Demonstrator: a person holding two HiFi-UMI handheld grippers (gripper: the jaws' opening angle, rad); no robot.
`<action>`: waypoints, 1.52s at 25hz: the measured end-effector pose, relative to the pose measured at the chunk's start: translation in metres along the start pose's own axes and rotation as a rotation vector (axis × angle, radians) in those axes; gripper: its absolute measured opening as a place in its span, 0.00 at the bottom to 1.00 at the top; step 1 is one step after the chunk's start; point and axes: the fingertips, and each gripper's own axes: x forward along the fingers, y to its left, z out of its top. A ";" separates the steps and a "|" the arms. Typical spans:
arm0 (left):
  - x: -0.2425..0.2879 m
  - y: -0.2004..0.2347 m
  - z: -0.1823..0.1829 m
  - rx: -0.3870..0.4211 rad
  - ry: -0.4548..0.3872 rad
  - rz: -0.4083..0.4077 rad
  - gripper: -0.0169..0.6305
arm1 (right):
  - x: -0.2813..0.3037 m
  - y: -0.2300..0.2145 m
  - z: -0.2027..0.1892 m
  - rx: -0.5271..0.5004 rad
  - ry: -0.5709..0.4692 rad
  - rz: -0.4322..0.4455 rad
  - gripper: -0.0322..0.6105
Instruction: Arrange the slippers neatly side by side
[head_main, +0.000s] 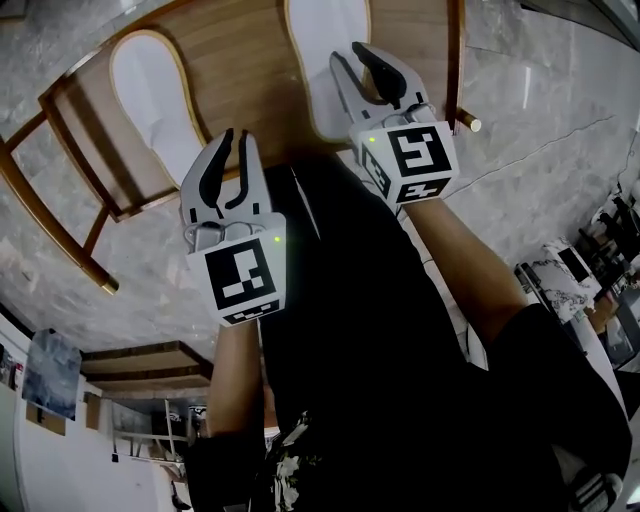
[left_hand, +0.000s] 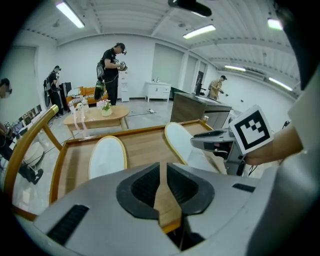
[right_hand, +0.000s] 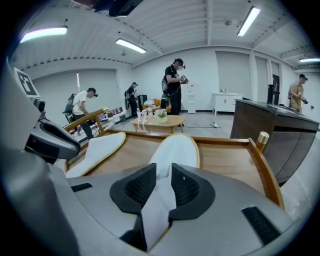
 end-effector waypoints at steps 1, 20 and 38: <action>0.000 0.001 0.002 -0.003 -0.005 0.012 0.09 | 0.001 -0.002 -0.001 0.010 0.009 -0.001 0.16; -0.003 0.001 0.001 -0.029 0.001 0.093 0.06 | -0.022 0.003 0.030 -0.011 -0.029 0.035 0.07; -0.005 0.024 0.001 0.014 0.012 0.014 0.06 | -0.027 0.033 0.056 0.108 -0.086 -0.033 0.06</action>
